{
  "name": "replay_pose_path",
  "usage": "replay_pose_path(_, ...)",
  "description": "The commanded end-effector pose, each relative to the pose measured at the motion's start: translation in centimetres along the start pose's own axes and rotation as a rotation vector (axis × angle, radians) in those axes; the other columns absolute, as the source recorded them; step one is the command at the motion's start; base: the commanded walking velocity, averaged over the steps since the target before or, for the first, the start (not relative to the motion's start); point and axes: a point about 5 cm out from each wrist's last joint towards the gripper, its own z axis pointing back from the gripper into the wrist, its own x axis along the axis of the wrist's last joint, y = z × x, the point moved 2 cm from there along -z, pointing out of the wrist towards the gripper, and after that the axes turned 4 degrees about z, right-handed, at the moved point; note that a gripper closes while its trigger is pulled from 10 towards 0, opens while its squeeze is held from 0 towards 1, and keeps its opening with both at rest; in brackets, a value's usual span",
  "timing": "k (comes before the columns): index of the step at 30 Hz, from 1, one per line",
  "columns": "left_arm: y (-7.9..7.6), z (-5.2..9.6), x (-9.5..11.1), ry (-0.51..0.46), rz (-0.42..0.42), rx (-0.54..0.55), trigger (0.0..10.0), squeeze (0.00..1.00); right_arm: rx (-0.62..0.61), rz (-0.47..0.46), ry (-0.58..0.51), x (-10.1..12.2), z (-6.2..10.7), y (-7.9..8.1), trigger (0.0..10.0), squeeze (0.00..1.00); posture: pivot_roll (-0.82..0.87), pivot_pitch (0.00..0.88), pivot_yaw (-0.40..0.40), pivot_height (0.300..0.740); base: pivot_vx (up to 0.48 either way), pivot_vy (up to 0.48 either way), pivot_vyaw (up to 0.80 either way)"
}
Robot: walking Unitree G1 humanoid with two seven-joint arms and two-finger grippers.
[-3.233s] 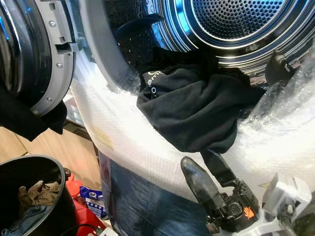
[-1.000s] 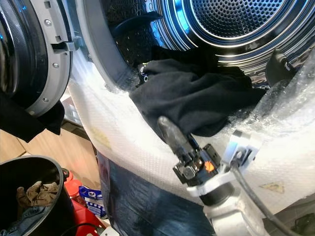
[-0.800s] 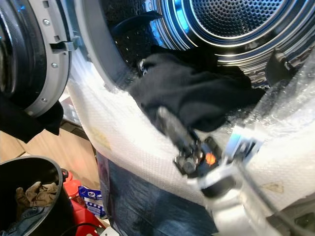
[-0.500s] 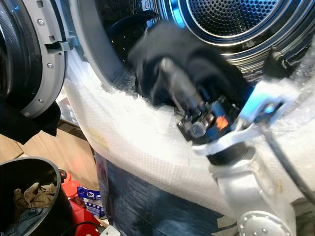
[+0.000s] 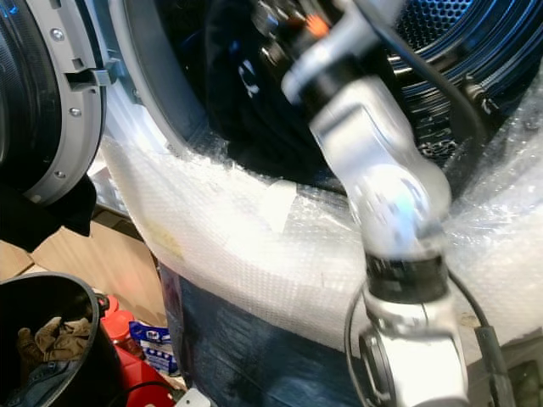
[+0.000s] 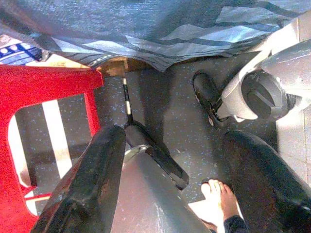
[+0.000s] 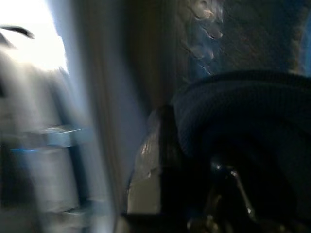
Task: Clothes washing
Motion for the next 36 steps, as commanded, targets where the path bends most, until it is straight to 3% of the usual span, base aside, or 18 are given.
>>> replay_pose_path(1,-0.2,0.0,-0.5,0.021,-0.015,-0.002,10.0,0.00,-0.104,0.045,0.077,-0.6,-1.0,-1.7,0.0,0.00,-0.16,0.000,-0.054,0.740,0.000,0.000,0.00)
replay_pose_path(3,-0.3,0.0,-0.5,0.020,-0.012,-0.002,10.0,0.00,-0.238,0.113,0.179,-1.5,-2.2,-4.1,0.0,0.00,-0.15,0.000,-0.059,0.740,0.000,0.000,0.00)
replay_pose_path(5,-0.3,0.0,-0.5,0.020,-0.007,0.000,10.0,0.00,-0.304,0.150,0.208,-1.5,-2.5,-5.3,0.0,0.00,-0.15,0.000,-0.061,0.740,0.000,0.000,0.00)
replay_pose_path(10,-0.2,0.0,-0.4,0.017,0.000,0.004,10.0,0.00,-0.566,0.199,0.185,1.0,-2.2,-9.1,0.0,0.00,-0.13,0.000,-0.069,0.740,0.000,0.000,0.00)
replay_pose_path(15,-0.2,0.0,-0.5,0.015,0.013,0.006,10.0,0.00,-0.586,0.226,0.240,0.3,-2.1,-9.7,0.0,0.00,-0.13,0.000,-0.075,0.740,0.000,0.000,0.00)
replay_pose_path(16,-0.2,0.0,-0.5,0.015,0.015,0.006,10.0,0.00,-0.577,0.235,0.271,-0.5,-2.0,-9.7,10.0,0.00,-0.13,0.000,-0.076,0.740,0.000,0.000,0.00)
replay_pose_path(18,-0.1,0.0,-0.5,0.015,0.016,0.007,10.0,0.00,-0.562,0.250,0.327,-2.2,-1.9,-9.6,10.0,0.00,-0.14,0.000,-0.070,0.740,0.000,0.000,0.00)
replay_pose_path(19,0.0,0.0,-0.5,0.015,0.017,0.008,10.0,0.00,-0.571,0.266,0.363,-3.4,-1.5,-9.9,10.0,1.00,-0.14,0.000,-0.065,0.740,0.000,0.000,0.00)
replay_pose_path(22,0.0,0.0,-0.5,0.017,0.013,0.008,10.0,0.00,-0.598,0.226,0.381,-4.0,-0.9,-10.4,10.0,1.00,-0.14,0.000,-0.064,0.740,0.000,0.000,0.00)
replay_pose_path(27,0.0,0.0,-0.6,0.017,0.013,0.007,10.0,0.00,-0.574,0.204,0.352,-2.8,-1.5,-9.9,10.0,1.00,-0.14,0.000,-0.059,0.740,0.000,0.000,0.00)
replay_pose_path(32,0.0,0.0,-0.5,0.016,0.016,0.005,10.0,0.00,-0.519,0.278,0.317,-1.2,-2.0,-9.2,10.0,1.00,-0.15,0.000,-0.057,0.740,0.000,0.000,0.00)
replay_pose_path(34,0.1,0.0,-0.5,0.017,0.016,0.007,10.0,0.00,-0.533,0.367,0.306,-0.5,-1.2,-9.4,10.0,1.00,-0.15,0.000,-0.054,0.740,0.000,0.000,0.00)
replay_pose_path(36,0.1,0.0,-0.6,0.018,0.016,0.007,10.0,0.00,-0.559,0.368,0.297,-0.2,-0.7,-9.7,10.0,1.00,-0.15,0.000,-0.050,0.740,0.000,0.000,0.00)
